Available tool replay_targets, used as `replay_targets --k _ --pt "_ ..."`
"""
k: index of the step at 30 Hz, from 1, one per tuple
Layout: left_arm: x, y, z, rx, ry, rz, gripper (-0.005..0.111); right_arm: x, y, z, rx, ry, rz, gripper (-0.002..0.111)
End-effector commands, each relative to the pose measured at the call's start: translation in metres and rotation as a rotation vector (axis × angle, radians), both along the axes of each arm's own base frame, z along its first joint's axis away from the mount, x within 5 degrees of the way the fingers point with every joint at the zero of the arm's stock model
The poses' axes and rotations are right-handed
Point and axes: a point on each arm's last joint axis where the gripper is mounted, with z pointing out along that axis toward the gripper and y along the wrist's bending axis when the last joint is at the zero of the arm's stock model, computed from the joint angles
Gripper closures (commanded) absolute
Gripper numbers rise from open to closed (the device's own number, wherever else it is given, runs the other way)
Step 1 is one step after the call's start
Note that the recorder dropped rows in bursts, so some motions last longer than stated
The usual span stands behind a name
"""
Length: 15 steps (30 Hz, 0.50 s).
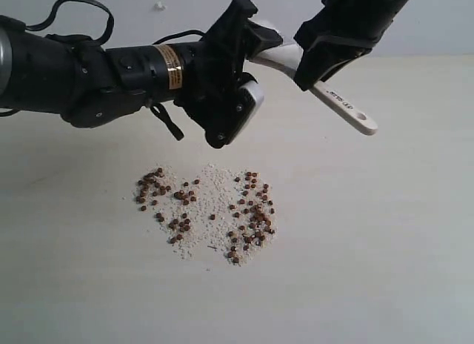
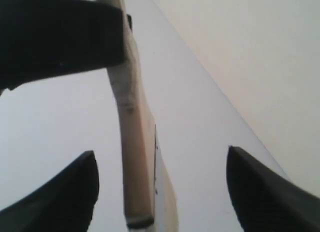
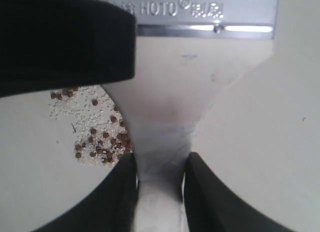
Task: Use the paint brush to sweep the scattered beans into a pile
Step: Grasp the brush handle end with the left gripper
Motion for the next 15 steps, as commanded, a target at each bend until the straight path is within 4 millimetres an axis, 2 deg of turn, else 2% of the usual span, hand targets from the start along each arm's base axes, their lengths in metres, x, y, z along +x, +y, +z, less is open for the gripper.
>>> replay_targets --k 1,9,15 --pt "0.001 -0.005 0.001 -0.004 -0.009 -0.004 0.039 0.001 0.0 0.004 0.023 -0.015 0.003 0.108" --pt "0.012 -0.015 -0.004 -0.01 -0.016 -0.004 0.042 0.0 0.003 0.006 0.055 -0.013 0.01 0.108" --pt "0.012 -0.015 -0.004 -0.01 -0.016 -0.004 0.067 0.0 0.003 0.006 0.053 -0.017 0.018 0.108"
